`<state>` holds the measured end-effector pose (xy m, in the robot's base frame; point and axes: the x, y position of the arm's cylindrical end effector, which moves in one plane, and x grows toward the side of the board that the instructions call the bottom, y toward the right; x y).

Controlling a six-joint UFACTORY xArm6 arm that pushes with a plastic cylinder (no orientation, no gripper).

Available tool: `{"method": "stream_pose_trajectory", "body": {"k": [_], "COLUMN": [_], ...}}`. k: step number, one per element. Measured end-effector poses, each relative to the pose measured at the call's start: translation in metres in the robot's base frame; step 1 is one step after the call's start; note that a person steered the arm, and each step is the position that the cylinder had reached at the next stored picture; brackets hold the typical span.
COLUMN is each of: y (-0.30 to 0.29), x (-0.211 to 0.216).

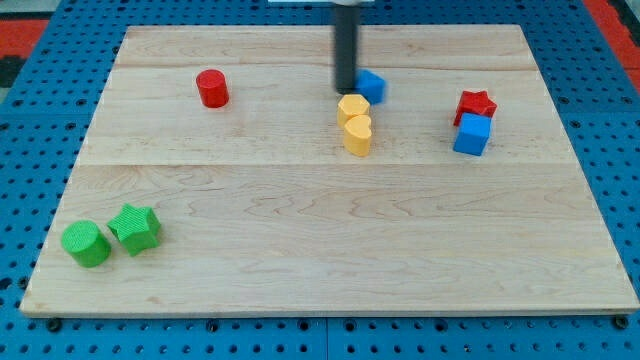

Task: Push the red circle into the blue triangle

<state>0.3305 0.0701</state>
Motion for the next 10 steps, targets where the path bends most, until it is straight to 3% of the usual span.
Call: {"method": "stream_pose_trajectory", "body": {"k": [1,3,5,6,7,9,10], "y": [0.049,0.029,-0.265,-0.313,-0.222,-0.062,-0.123], "x": [0.011,-0.022,-0.09,-0.026,-0.004,-0.008,-0.028]}}
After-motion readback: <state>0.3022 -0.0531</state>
